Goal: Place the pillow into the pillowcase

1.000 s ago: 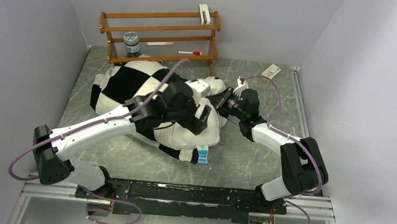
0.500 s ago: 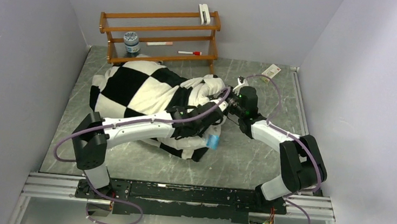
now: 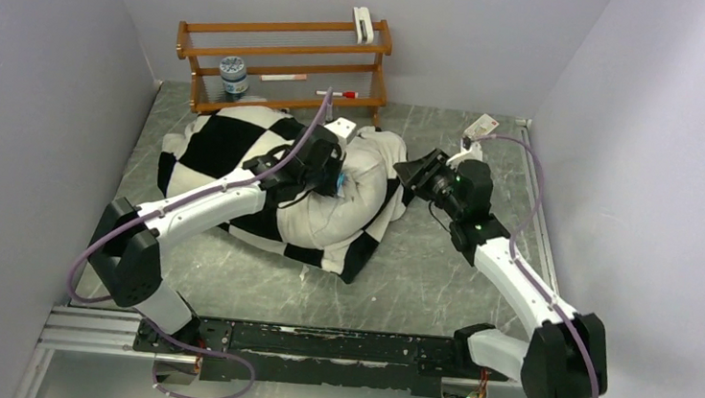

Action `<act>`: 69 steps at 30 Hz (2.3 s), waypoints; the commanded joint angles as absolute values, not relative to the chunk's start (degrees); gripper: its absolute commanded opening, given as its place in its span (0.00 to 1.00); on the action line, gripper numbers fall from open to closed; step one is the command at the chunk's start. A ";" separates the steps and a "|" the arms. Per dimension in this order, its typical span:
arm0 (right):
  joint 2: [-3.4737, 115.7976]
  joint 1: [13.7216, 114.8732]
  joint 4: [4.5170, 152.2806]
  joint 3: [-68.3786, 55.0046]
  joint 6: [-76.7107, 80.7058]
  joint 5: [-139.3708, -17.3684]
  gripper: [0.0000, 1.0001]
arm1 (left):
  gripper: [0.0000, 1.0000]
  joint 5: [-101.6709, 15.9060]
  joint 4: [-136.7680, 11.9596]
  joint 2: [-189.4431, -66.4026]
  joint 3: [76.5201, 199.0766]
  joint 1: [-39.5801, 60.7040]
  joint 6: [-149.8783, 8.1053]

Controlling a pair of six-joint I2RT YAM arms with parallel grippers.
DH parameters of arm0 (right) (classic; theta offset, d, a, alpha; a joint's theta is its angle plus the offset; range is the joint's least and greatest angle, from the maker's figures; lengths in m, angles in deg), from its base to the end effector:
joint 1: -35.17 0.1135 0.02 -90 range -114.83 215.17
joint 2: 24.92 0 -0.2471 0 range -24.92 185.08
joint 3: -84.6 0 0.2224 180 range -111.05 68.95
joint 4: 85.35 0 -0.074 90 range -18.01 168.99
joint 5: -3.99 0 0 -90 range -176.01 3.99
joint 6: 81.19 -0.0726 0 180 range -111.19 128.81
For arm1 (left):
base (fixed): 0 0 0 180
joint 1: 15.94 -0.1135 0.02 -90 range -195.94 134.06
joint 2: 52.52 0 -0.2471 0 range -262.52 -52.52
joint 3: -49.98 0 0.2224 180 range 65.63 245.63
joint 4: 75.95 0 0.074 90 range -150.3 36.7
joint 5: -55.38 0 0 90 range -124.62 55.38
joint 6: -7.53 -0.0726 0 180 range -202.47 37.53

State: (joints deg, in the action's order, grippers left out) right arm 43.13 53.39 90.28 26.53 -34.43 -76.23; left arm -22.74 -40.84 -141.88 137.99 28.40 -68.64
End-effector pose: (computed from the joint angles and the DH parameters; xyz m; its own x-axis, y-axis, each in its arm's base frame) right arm 0.2694 0.1017 0.2681 -0.4897 0.5496 -0.6769 -0.1771 0.6975 0.6944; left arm 0.2652 -0.2383 0.2692 -0.5479 0.2083 -0.8102 0.4475 0.8912 -0.0735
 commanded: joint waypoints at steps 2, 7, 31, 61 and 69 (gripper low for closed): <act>37.66 53.32 87.72 33.09 -35.50 -81.12 0.44 | 0.05 -21.61 -40.72 -144.60 136.58 22.37 -68.77; 39.20 54.66 92.10 38.45 -39.67 -77.51 0.40 | 0.05 -23.01 -40.66 -145.15 137.02 21.26 -67.97; 56.30 66.73 104.96 38.62 -52.64 -87.16 0.34 | 0.05 -25.03 -40.89 -142.95 135.23 21.15 -65.80; 31.32 67.39 126.92 38.35 -42.24 -66.72 0.00 | 0.05 -13.98 -54.74 -160.03 124.33 31.58 -53.89; 28.60 67.35 130.61 48.88 -45.79 -72.70 0.00 | 0.08 -26.46 -57.12 -155.21 121.11 30.98 -47.89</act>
State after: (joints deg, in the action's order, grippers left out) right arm 33.49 66.81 114.76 49.37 -42.67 -71.46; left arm -18.94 -70.87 -152.30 124.89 31.83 -51.77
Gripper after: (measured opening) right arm 0.021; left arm 0.102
